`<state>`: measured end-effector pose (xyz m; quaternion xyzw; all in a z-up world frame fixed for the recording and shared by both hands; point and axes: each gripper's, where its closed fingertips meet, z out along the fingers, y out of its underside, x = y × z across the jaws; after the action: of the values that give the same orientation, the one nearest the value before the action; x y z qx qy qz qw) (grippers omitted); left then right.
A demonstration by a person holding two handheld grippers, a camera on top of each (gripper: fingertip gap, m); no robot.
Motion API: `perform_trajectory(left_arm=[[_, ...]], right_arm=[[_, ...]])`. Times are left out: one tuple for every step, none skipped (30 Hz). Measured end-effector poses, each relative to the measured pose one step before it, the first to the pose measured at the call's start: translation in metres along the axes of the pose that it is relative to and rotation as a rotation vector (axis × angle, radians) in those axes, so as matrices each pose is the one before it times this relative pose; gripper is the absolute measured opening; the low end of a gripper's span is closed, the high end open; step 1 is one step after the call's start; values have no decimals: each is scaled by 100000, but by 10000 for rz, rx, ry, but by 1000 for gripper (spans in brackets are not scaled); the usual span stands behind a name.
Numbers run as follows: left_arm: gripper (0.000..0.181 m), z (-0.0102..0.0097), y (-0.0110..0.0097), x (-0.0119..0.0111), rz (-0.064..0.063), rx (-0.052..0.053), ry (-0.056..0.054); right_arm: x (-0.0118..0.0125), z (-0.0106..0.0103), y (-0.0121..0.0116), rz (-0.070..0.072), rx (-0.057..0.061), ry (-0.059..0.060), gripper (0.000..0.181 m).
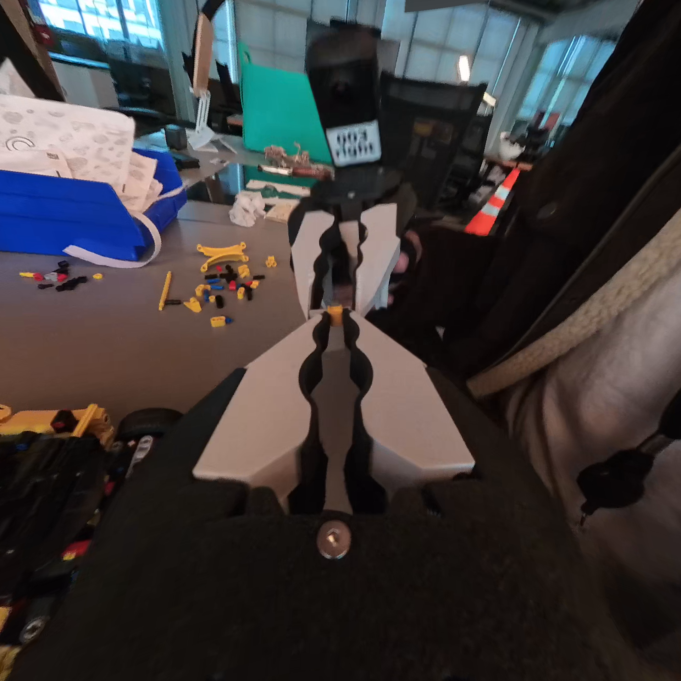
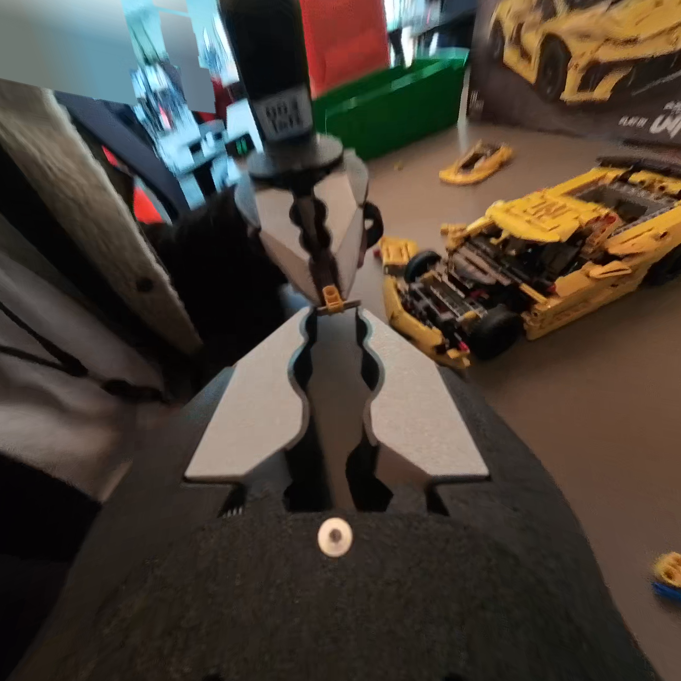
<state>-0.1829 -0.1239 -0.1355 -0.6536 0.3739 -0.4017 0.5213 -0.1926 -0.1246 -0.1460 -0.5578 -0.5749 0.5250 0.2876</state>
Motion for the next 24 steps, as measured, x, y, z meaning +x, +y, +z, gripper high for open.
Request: perform_trajectory(left_arm=[[7,217,485,-76,259,-321,-153],[6,247,413,82,247,-267,-71],[7,212,345,122,193,-234,-24],[7,142,221,62,166,-152,-41],[7,101,165,143,133,-113,13],[7,83,143,143,128,-112,22],[7,115,160,77,112,-112,-9],[7,143,222,76,78,-131,3],[7,159,277,52,83,-149,-17],[7,199,265,31,114,-136,-65],[7,213,203,108,97,-110,-35],[7,161,161,82,11,-69,-3],[7,82,6,79,-55,16,34],[7,23,-67,74,-33,51,33],[7,33,-36,0,17,11,-32],[7,86,18,-3,41,-33,-48],[7,119,179,80,53,-119,0],[7,136,250,34,11,-160,-12],[7,113,215,65,2,-133,26],[7,72,140,114,15,-84,44],[6,42,2,-32,33,-10,-68],[6,28,-4,35,64,-1,-22],[6,56,62,92,8,-57,47],[6,97,193,36,40,-124,-8]], right_arm=[[-90,2,710,-375,-744,71,14],[41,4,528,-300,-607,161,14],[37,-7,431,-317,-504,135,14],[4,-4,270,-228,-330,109,14],[-117,5,209,-237,-251,33,14],[-79,10,191,-208,-196,36,14],[-17,38,209,-104,-167,53,14],[-62,80,279,-71,-207,-26,14],[25,113,290,-39,-187,22,13],[19,81,279,-53,-191,53,13],[-59,53,307,-159,-185,4,13],[-34,-5,201,-160,-88,26,13],[-54,-78,11,-136,4,-3,12],[-77,-96,-47,-71,54,-35,12],[52,-74,-8,-85,-27,59,12],[64,-17,85,-186,-57,90,12],[-128,81,269,-118,-173,-54,12],[48,149,267,-76,-179,58,12],[-92,136,238,-112,-104,-28,11],[-106,82,152,-43,-84,-69,11],[135,-24,20,-100,10,110,11],[-83,-33,44,-36,-19,-87,11],[-75,51,103,-80,-77,-28,10],[54,107,216,-113,-164,110,10]])
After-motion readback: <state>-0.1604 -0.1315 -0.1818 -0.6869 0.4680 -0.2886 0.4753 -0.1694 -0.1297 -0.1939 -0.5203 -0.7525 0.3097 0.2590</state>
